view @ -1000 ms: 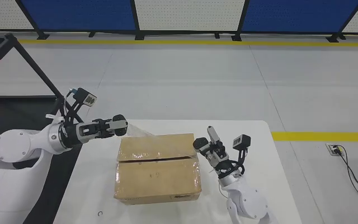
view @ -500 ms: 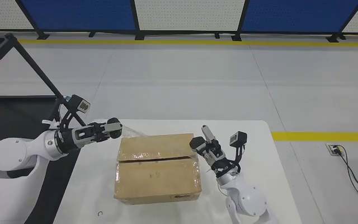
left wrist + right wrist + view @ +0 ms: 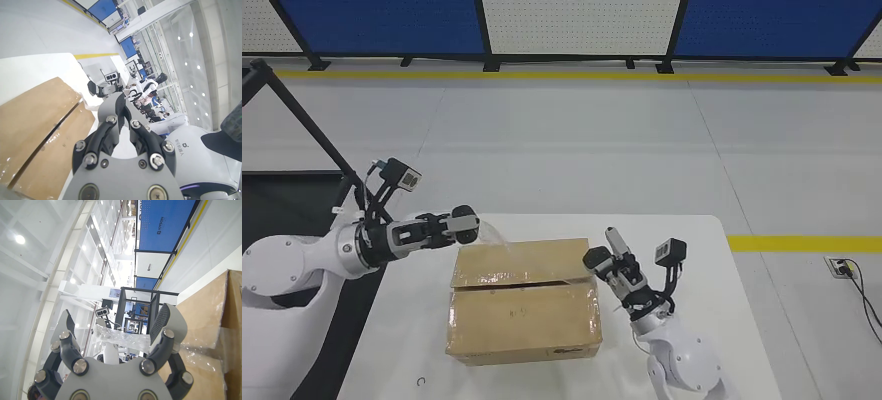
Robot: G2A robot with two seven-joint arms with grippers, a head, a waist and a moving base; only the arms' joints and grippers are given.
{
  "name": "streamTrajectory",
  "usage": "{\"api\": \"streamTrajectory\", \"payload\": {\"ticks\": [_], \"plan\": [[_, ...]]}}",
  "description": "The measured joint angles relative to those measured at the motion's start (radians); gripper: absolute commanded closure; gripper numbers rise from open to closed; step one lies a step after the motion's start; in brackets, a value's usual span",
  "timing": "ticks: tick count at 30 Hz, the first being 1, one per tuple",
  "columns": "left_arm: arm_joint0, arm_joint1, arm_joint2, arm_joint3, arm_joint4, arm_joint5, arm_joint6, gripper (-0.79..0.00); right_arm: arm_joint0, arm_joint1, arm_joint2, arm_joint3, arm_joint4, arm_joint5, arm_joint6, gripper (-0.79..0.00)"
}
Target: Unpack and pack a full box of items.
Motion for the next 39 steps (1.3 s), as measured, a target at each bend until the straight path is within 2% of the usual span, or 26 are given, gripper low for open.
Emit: {"api": "streamTrajectory", "payload": {"ticks": [5,14,17,25,32,39], "plan": [[-0.045,-0.013,0.050,-0.002,0.007,-0.007,0.027,0.000,-0.040,0.007,0.018,-0.021,0.032,-0.059,0.045,-0.785],[-0.090,-0.031,0.092,0.000,0.003,-0.041,0.105,0.000,-0.123,0.031,0.046,-0.084,0.088,-0.288,0.292,-0.785],[-0.081,-0.031,0.095,-0.008,0.010,-0.037,0.119,0.000,-0.130,0.036,0.041,-0.102,0.026,-0.277,0.307,-0.785],[-0.080,-0.031,0.095,-0.008,0.010,-0.036,0.118,0.000,-0.105,0.038,-0.019,-0.118,-0.159,-0.141,0.220,-0.785],[-0.080,-0.031,0.095,-0.008,0.010,-0.036,0.118,0.000,-0.078,0.045,-0.026,-0.093,-0.148,-0.124,0.256,-0.785],[-0.068,-0.030,0.091,-0.016,0.019,-0.032,0.130,0.000,-0.093,0.051,0.006,-0.086,-0.032,-0.190,0.240,-0.785]]}}
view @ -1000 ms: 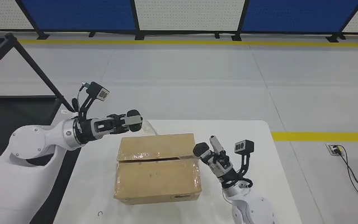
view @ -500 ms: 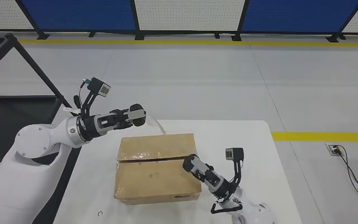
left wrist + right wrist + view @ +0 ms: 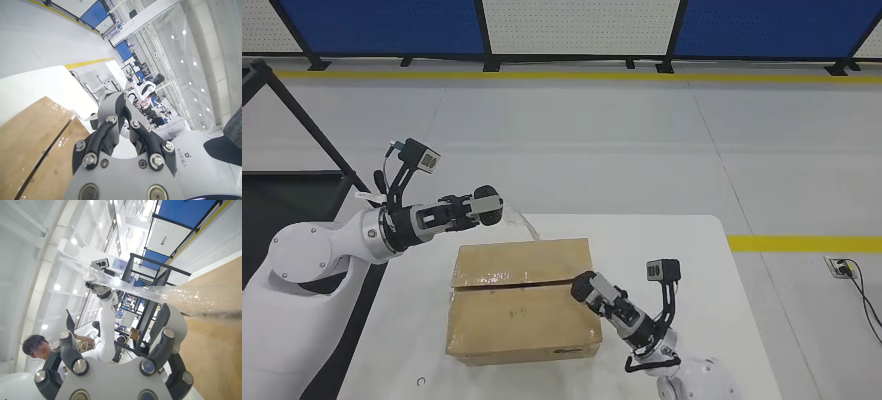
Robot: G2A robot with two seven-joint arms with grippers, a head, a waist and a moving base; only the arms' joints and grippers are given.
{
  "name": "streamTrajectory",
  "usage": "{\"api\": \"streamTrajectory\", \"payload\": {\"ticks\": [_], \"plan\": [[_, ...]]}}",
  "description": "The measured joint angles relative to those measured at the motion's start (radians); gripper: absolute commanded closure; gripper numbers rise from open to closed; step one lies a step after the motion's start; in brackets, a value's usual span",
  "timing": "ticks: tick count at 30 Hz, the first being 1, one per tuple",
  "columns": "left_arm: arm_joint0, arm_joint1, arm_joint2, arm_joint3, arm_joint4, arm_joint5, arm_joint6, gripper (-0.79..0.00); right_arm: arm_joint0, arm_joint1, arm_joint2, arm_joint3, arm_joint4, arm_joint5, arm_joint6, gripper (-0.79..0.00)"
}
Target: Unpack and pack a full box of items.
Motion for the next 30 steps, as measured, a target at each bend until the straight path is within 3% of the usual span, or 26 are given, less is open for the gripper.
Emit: {"api": "streamTrajectory", "payload": {"ticks": [9,15,21,30], "plan": [[0.078,0.019,-0.086,-0.039,0.026,0.015,0.015,0.000,0.030,0.006,0.002,0.027,0.034,0.025,-0.010,-0.785],[0.111,0.035,-0.134,-0.038,0.087,0.039,-0.047,0.000,0.062,0.008,-0.014,0.042,0.016,0.097,-0.023,-0.785],[0.143,0.044,-0.161,-0.033,0.088,0.056,-0.079,0.000,0.076,0.007,-0.017,0.049,0.066,0.092,-0.054,-0.785],[0.171,0.051,-0.181,-0.011,0.086,0.066,-0.085,0.000,0.167,0.001,-0.099,0.100,-0.039,0.246,-0.087,-0.785]]}}
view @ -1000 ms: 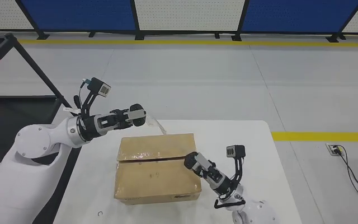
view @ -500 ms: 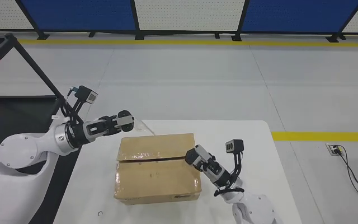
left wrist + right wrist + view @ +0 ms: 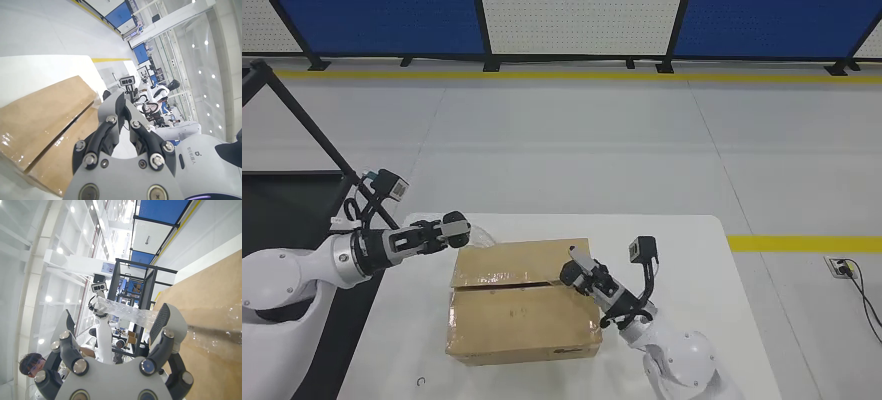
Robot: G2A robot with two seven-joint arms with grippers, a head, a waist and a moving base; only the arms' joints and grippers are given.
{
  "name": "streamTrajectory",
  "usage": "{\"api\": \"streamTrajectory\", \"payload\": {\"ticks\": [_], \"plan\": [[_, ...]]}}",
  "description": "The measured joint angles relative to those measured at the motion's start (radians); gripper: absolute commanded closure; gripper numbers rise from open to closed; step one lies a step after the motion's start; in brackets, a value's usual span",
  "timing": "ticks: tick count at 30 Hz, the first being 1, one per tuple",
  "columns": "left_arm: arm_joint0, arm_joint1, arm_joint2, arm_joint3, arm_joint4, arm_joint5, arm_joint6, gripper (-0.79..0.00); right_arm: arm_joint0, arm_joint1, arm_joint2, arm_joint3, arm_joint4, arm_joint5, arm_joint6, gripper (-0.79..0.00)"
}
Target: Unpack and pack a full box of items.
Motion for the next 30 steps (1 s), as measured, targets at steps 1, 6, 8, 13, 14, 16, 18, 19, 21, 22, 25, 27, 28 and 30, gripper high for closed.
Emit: {"api": "streamTrajectory", "payload": {"ticks": [1,6,8,13,14,16,18,19,21,22,25,27,28,30], "plan": [[0.004,0.001,-0.005,0.004,-0.013,0.004,-0.005,0.000,0.012,-0.001,-0.010,0.008,-0.010,0.018,-0.007,-0.785],[0.021,0.005,-0.026,0.013,-0.034,0.017,-0.012,0.000,0.055,-0.006,-0.039,0.038,-0.026,0.072,-0.014,-0.785],[0.029,0.007,-0.032,0.014,-0.036,0.024,-0.014,0.000,0.068,-0.007,-0.047,0.049,-0.025,0.081,-0.019,-0.785],[0.047,0.012,-0.046,0.016,-0.048,0.052,-0.031,0.000,0.091,-0.009,-0.064,0.068,-0.029,0.110,-0.005,-0.785],[0.050,0.013,-0.048,0.018,-0.054,0.058,-0.038,0.000,0.095,-0.009,-0.066,0.070,-0.032,0.116,-0.004,-0.785],[0.056,0.015,-0.053,0.022,-0.064,0.067,-0.051,0.000,0.100,-0.010,-0.073,0.072,-0.031,0.119,-0.001,-0.785],[0.063,0.016,-0.055,0.026,-0.063,0.070,-0.056,0.000,0.103,-0.011,-0.075,0.073,-0.020,0.113,0.008,-0.785],[0.068,0.017,-0.056,0.029,-0.058,0.071,-0.056,0.000,0.104,-0.010,-0.075,0.075,-0.014,0.109,0.013,-0.785],[0.074,0.018,-0.056,0.036,-0.052,0.075,-0.056,0.000,0.105,-0.010,-0.075,0.077,-0.010,0.105,0.015,-0.785],[0.076,0.019,-0.057,0.039,-0.050,0.076,-0.055,0.000,0.106,-0.011,-0.075,0.079,-0.004,0.102,0.015,-0.785],[0.082,0.021,-0.058,0.049,-0.036,0.082,-0.049,0.000,0.110,-0.011,-0.076,0.086,0.008,0.098,0.021,-0.785],[0.085,0.022,-0.057,0.056,-0.029,0.087,-0.052,0.000,0.115,-0.011,-0.078,0.091,0.006,0.101,0.026,-0.785],[0.087,0.023,-0.055,0.061,-0.024,0.087,-0.054,0.000,0.118,-0.011,-0.080,0.094,0.003,0.105,0.030,-0.785],[0.091,0.023,-0.051,0.069,-0.017,0.081,-0.055,0.000,0.123,-0.011,-0.083,0.097,0.000,0.111,0.035,-0.785]]}}
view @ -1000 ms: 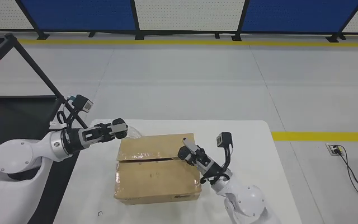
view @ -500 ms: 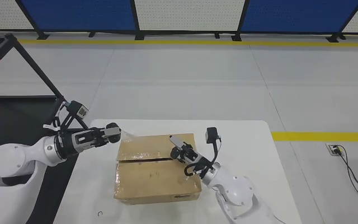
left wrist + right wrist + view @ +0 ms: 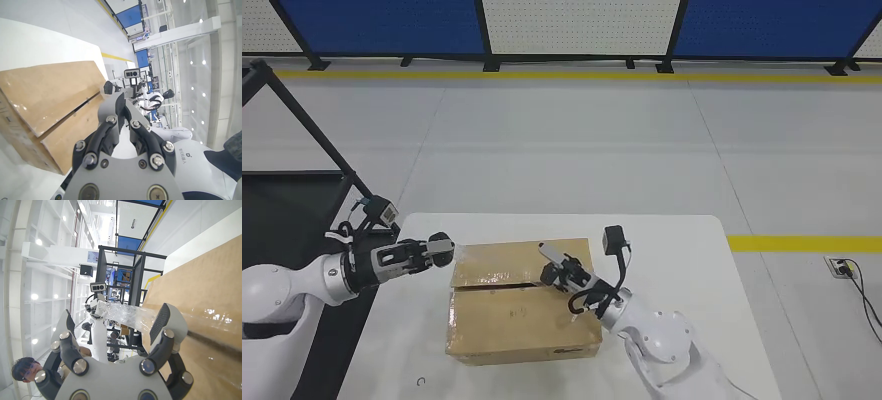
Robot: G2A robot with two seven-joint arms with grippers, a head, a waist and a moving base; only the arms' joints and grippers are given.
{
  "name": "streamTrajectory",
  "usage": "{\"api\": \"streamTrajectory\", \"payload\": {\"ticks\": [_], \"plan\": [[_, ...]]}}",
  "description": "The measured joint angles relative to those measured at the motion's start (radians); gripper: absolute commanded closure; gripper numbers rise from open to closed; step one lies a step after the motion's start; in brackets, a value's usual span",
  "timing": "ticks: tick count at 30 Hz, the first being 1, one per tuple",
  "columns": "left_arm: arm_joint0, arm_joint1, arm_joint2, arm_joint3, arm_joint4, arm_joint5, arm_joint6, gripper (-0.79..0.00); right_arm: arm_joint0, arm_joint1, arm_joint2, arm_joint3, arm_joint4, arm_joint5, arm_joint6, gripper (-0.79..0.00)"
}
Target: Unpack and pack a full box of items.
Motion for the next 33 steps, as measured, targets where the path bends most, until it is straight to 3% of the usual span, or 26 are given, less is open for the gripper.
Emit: {"api": "streamTrajectory", "payload": {"ticks": [17,33], "plan": [[0.016,0.004,0.014,0.034,0.028,-0.022,0.002,0.000,0.027,-0.001,-0.026,0.028,0.006,0.003,0.035,-0.785],[0.046,0.011,-0.017,0.008,-0.060,-0.007,-0.051,0.000,0.038,-0.004,-0.034,0.043,0.021,-0.012,0.025,-0.785]]}}
